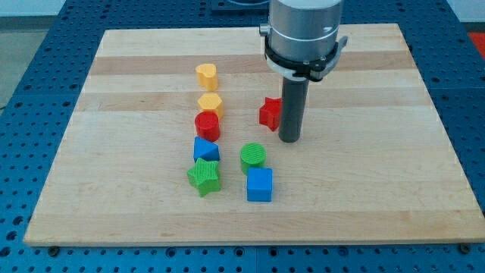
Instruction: Push the red star towards the top center
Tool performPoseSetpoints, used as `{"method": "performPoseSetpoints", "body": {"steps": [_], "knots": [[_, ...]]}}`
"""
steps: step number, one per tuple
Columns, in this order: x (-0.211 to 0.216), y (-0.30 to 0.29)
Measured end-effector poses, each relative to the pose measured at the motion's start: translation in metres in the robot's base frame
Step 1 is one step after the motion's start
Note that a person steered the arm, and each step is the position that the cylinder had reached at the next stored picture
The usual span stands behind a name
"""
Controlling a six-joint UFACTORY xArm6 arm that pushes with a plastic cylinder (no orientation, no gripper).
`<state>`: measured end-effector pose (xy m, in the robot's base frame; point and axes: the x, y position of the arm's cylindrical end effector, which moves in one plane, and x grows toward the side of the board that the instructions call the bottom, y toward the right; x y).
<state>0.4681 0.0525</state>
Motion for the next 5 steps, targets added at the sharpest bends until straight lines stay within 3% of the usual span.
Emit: {"method": "performPoseSetpoints", "body": {"steps": [1,3,5], "knots": [[0.0,-0.023],[-0.059,-0.023],[-0.09,-0.013]]}}
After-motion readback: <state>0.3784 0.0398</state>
